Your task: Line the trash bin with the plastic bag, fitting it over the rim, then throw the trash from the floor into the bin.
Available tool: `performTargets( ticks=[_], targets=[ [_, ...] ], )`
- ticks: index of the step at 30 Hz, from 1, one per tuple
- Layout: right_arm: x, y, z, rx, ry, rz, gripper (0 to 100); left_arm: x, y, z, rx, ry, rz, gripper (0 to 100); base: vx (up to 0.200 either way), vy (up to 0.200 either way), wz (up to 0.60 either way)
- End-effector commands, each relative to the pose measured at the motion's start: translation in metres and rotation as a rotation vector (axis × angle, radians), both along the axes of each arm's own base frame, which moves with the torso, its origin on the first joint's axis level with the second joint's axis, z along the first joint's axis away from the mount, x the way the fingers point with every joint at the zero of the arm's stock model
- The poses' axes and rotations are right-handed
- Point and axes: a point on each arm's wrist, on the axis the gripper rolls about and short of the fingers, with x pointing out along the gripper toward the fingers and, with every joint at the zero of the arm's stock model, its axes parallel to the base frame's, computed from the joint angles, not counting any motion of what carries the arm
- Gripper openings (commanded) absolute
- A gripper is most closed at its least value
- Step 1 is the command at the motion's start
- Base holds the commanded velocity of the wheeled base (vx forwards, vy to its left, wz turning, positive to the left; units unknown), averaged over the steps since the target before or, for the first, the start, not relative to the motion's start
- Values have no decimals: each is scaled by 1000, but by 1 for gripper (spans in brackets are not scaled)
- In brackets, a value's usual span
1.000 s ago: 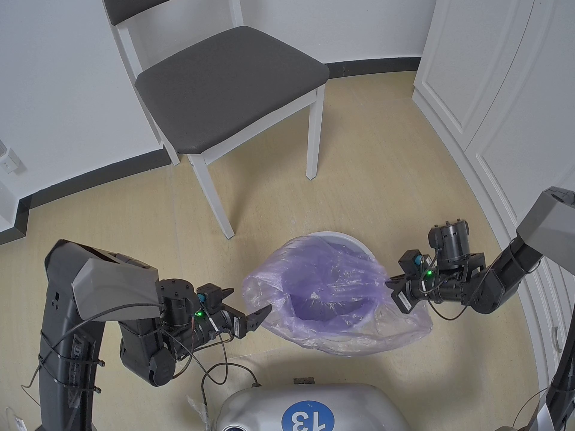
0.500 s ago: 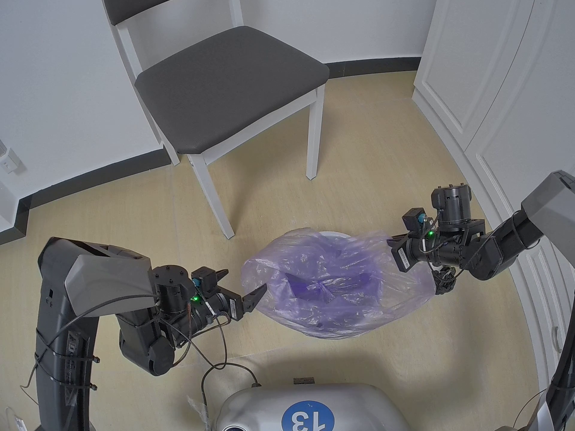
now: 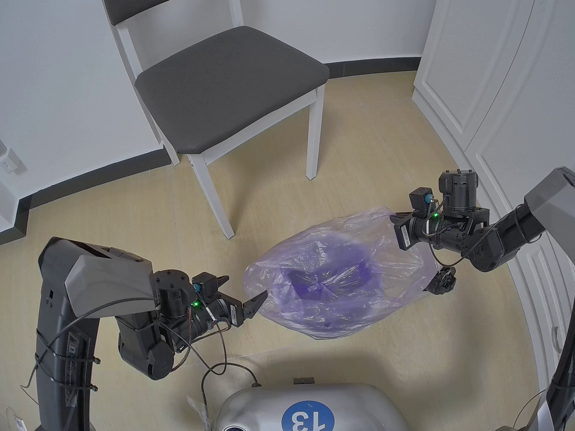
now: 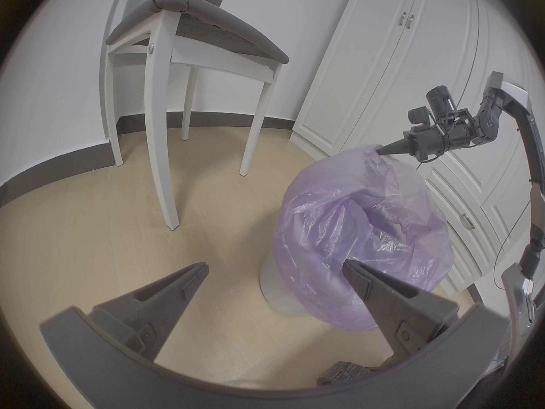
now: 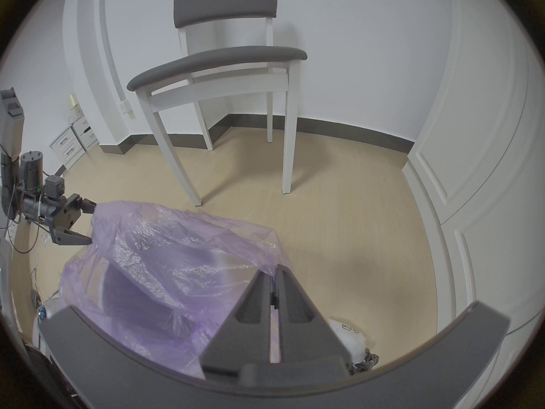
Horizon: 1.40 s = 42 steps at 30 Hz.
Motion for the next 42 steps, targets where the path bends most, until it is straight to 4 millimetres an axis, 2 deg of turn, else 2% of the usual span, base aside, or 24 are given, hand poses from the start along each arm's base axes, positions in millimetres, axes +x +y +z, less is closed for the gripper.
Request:
performTargets(
  ticks=[1,5,10,16,20,21,27,28,30,32,39,42],
  targets=[
    [23,10,-18,-4,-3,-15,0,1,0,4,-10,-24,1,100,0,0,0],
    [47,21,-23,-1,-13,-46,0,-2,-3,4,-6,-19,-7,100,0,0,0],
    [65,26,-20,-1,31,-54,0,-8,-12,6,0,-20,-8,100,0,0,0],
    [71,28,-25,20,40,-64,0,-9,-13,9,-3,-29,-9,100,0,0,0],
    [75,29,-39,14,59,-70,0,-14,-12,10,2,-16,-13,100,0,0,0],
    [76,30,-40,16,57,-71,100,-15,-12,9,4,-12,-16,100,0,0,0],
    [72,28,-33,34,55,-67,100,-19,-12,13,3,-11,-18,100,0,0,0],
    [70,25,-20,52,8,-68,100,-20,-11,16,1,-15,-17,100,0,0,0],
    [68,24,-15,60,-17,-65,100,-21,-10,17,0,-14,-16,100,0,0,0],
    [59,22,-3,79,-88,-56,100,-23,-10,21,-2,-17,-18,100,0,0,0],
    [29,16,10,96,-142,-25,100,-31,-8,29,-3,-20,-23,100,0,0,0],
    [20,13,13,138,-207,54,100,-34,-8,31,-3,-20,-26,100,0,0,0]
  ],
)
